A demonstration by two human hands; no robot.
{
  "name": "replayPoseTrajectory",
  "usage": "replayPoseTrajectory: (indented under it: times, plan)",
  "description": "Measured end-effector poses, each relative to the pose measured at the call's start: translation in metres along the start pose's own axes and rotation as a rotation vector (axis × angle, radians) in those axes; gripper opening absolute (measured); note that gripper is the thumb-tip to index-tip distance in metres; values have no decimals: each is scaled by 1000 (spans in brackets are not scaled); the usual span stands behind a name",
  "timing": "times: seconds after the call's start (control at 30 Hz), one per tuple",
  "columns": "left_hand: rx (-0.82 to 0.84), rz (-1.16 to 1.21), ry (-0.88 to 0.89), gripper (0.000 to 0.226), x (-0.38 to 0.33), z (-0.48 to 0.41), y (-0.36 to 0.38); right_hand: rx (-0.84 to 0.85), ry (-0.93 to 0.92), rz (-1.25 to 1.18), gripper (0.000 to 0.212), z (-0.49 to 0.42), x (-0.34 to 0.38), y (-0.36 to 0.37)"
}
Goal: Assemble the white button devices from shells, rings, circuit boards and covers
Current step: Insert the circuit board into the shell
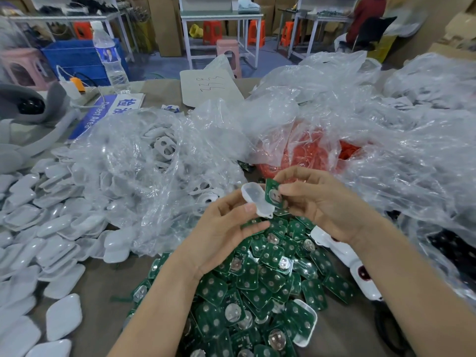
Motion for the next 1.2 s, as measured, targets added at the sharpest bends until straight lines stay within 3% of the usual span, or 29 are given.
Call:
replayPoseTrajectory:
  times: [0.17,0.33,0.5,1.2]
  plan:
    - [100,237,6,51,-1,2,7,6,-85,-3,14,0,19,4]
    - [102,334,-2,52,-3,3,8,31,-94,235,5,0,35,14]
    - [88,323,-5,53,-2,3,9,17,-157,442,6,2,41,24]
    - [132,334,30,47,-1,3,10,29,-280,543,8,3,40,27]
Point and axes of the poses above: each hand's wrist, its own z-axis away from the middle knuckle, its own y-axis out of the palm, x = y × z, the point moved 3 cm from there along -z, towards the middle knuckle, and after that the axes turned 9 degrees about -z, right-handed, at the moved point
